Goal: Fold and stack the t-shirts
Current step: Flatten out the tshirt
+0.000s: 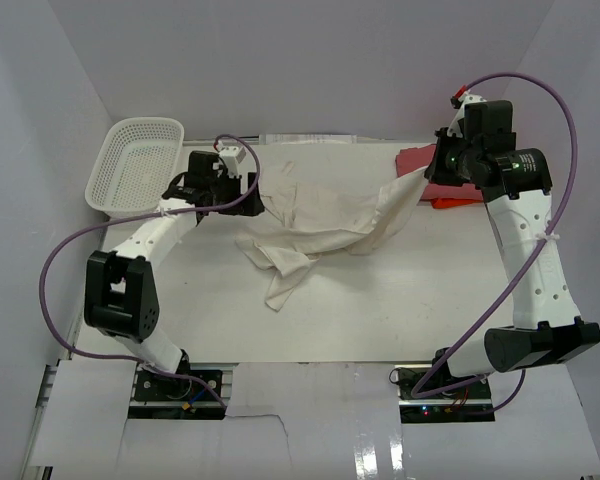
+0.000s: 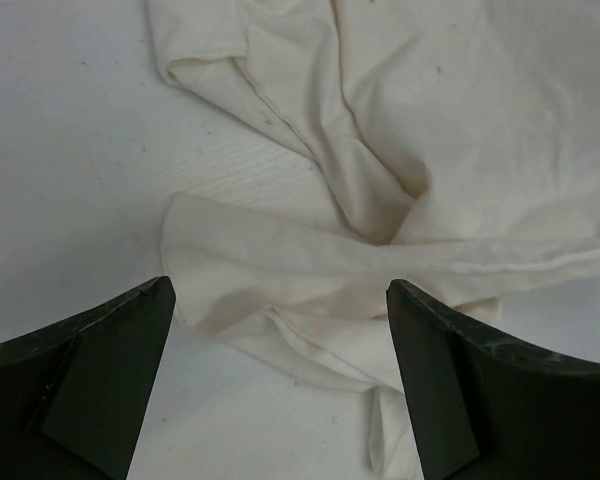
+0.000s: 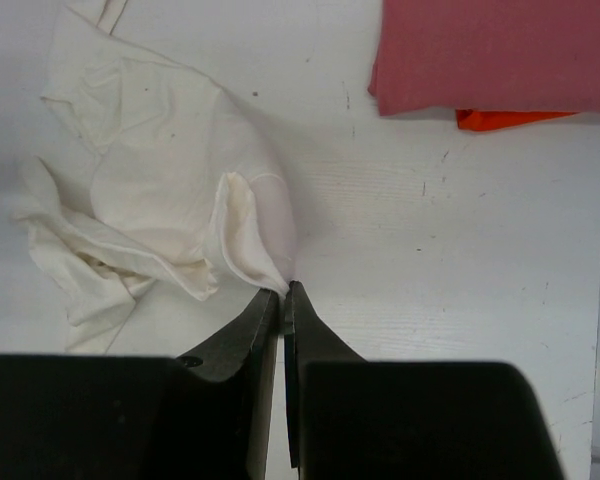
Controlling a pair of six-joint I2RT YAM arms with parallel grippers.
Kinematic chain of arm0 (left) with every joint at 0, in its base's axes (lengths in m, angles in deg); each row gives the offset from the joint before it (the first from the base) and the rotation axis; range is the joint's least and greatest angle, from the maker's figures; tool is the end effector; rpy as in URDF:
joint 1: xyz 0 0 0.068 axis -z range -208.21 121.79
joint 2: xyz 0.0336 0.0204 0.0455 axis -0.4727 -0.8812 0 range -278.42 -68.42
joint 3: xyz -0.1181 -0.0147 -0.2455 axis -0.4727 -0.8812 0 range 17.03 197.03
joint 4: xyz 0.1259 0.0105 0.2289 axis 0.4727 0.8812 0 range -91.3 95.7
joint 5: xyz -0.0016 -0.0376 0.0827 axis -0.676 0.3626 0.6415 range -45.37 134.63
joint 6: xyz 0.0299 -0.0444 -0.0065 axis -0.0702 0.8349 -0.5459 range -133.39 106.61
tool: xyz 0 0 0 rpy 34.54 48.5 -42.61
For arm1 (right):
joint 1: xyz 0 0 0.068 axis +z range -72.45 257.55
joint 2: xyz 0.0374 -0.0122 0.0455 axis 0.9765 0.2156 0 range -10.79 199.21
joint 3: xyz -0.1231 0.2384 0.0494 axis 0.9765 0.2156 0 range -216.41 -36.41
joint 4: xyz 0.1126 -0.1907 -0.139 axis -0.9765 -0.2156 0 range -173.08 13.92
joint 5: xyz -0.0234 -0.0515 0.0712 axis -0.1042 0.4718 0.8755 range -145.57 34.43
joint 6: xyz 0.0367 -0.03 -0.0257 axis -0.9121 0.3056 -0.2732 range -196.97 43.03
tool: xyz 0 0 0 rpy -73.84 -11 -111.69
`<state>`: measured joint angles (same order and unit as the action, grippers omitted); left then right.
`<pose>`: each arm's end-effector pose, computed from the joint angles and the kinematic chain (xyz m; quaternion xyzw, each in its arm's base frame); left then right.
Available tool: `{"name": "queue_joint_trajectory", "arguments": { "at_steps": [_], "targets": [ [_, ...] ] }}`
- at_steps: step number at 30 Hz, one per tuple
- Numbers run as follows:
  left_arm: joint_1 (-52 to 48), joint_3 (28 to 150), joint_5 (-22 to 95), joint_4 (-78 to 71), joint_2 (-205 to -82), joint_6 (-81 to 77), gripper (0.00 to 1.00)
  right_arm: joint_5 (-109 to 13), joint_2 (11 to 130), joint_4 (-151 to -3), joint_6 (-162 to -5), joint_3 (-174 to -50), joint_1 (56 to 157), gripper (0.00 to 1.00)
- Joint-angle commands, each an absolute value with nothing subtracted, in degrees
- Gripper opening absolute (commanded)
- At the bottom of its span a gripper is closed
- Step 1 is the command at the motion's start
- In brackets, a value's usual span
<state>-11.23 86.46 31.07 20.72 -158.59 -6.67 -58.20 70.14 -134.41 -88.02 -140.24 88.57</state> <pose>0.3331 -0.1105 0.2732 0.1285 0.9019 -0.1876 0.3672 0.2653 0.0500 0.4613 0.0108 0.8885 0.0677 0.4538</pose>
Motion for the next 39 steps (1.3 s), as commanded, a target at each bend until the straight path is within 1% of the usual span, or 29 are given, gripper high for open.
{"name": "queue_joint_trajectory", "arguments": {
  "at_steps": [1,2,3,8,9,10,12,19,28,31,34,35,37,38,39],
  "targets": [
    [-15.5,92.0,16.2,19.1,-164.7,-7.0,0.98,-57.3,68.4,-131.7,-86.9,-139.9,88.3,0.08],
    [-16.0,94.4,16.8,20.5,-168.0,-8.0,0.94,-56.9,68.4,-131.5,-86.9,-139.9,88.3,0.08],
    [-16.1,95.3,16.8,20.8,-168.0,-8.0,0.92,-56.6,68.4,-131.4,-86.9,-139.8,88.3,0.08],
    [-17.2,99.5,16.9,22.2,-176.5,-11.9,0.86,-56.2,68.4,-130.7,-86.6,-138.9,88.3,0.08],
    [-17.4,100.3,16.0,22.5,-177.7,-12.1,0.82,-56.2,68.3,-130.5,-86.6,-138.6,88.3,0.08],
    [-17.7,102.0,15.1,23.3,-179.0,-12.1,0.8,-54.4,68.1,-130.1,-86.6,-138.3,88.3,0.08],
    [-17.9,102.3,15.8,24.3,-181.0,-11.9,0.8,-54.1,68.0,-129.8,-86.5,-137.5,88.3,0.08],
    [-18.0,100.5,23.2,24.9,-181.1,-12.2,0.8,-53.6,67.0,-129.4,-86.0,-136.4,88.2,0.08],
    [-18.0,100.4,24.5,28.2,-184.7,-12.4,0.77,-53.2,67.2,-129.6,-86.0,-137.0,88.1,0.08],
    [-17.9,100.7,24.6,29.3,-186.1,-12.2,0.74,-53.0,67.1,-129.6,-86.0,-137.1,88.1,0.08],
    [-17.9,101.6,25.0,30.6,-187.3,-11.7,0.62,-53.4,67.3,-129.6,-86.0,-137.1,88.1,0.08],
    [-17.9,102.3,24.9,31.5,-187.7,-11.6,0.54,-53.4,67.3,-129.6,-86.0,-137.1,88.1,0.08],
    [-17.9,102.9,23.6,32.4,-188.8,-11.2,0.43,-53.3,67.4,-129.5,-86.1,-137.0,88.1,0.08],
    [-17.9,103.3,23.0,32.9,-189.3,-11.1,0.36,-53.2,67.5,-129.6,-86.1,-137.0,88.0,0.08],
    [-17.9,103.9,22.5,33.8,-189.6,-11.0,0.22,-53.1,67.6,-129.4,-86.2,-137.0,88.0,0.08]
  ]
}}
